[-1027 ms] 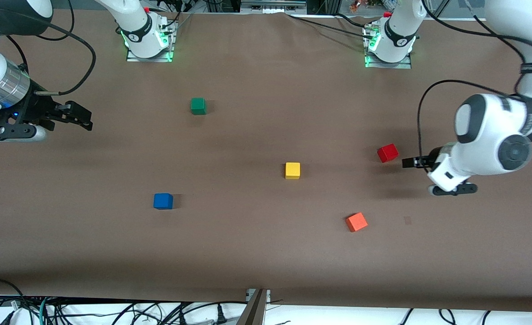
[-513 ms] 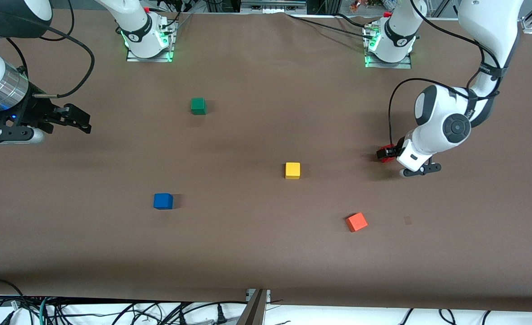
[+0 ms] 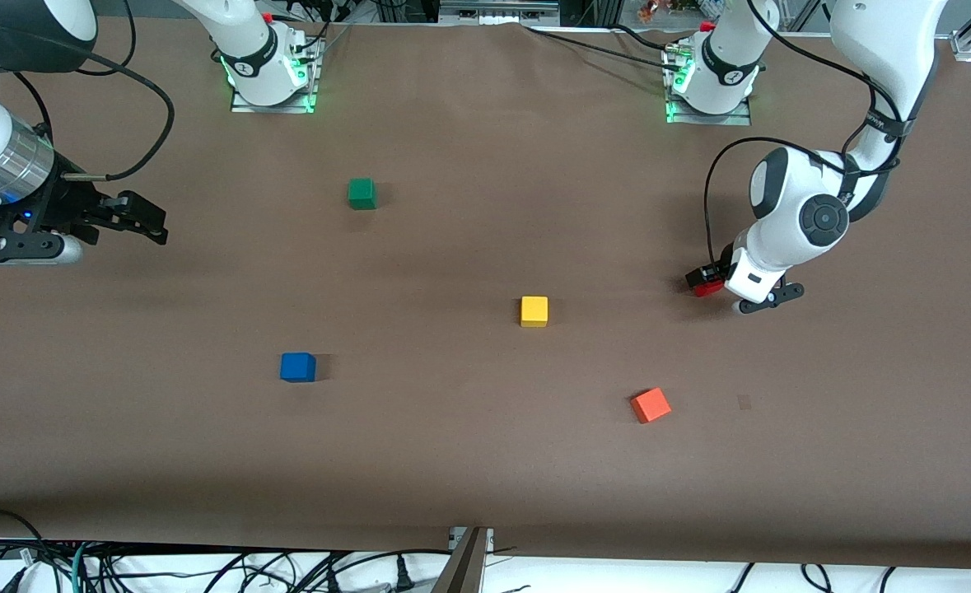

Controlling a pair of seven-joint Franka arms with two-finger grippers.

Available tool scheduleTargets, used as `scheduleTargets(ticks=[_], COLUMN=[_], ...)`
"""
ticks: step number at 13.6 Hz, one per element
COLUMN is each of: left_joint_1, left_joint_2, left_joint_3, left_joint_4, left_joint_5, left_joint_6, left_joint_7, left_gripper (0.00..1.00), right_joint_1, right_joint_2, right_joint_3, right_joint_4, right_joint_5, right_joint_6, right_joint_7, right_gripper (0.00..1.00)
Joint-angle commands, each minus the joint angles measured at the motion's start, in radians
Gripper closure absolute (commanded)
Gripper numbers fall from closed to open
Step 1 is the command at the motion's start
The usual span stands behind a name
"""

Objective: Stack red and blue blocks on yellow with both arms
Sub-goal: 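Lower the left gripper and grasp the red cube, then carry the red cube toward the yellow cube while the right gripper reaches the blue cube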

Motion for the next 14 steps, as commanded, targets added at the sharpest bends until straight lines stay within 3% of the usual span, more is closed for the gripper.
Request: scheduleTargets(ticks=[1,4,8,10,12,14], left_joint_1=[0.0,0.0,0.002,-0.001,-0.006,-0.01], left_joint_2=[-0.014,-0.003,-0.006,-0.038,-0.063,-0.057], left_joint_3=[-0.001,-0.001,-0.002,-0.007,-0.069,-0.112], left_joint_4=[-0.02,-0.022,-0.019,0.003,0.082,0.237], left_joint_5=[-0.011,-0.011,-0.009,-0.008,-0.009,-0.008], left_joint_6=[0.028,0.039,0.04,0.026,-0.053,-0.214], left_joint_7=[-0.017,-0.02,-0.019,-0.017,-0.019,-0.019], left_gripper=[0.39,0.51,0.8,0.89,0.94,0.94], right_joint_1=[0.005,0.005,-0.004,-0.001,0.004,0.004], right_joint_2=[0.046,0.065,0.111,0.16,0.218,0.247], right_joint_3=[0.01,0.011,0.01,0.01,0.013,0.013], right_joint_4=[0.024,0.045,0.045,0.041,0.02,-0.054], right_joint_5=[-0.01,-0.016,-0.005,-0.001,0.028,0.064], right_joint_6=[-0.004,-0.01,-0.009,0.0,0.045,0.175], right_joint_7=[-0.006,-0.007,-0.04,-0.108,-0.126,-0.127], right_gripper=[0.0,0.0,0.0,0.0,0.0,0.0])
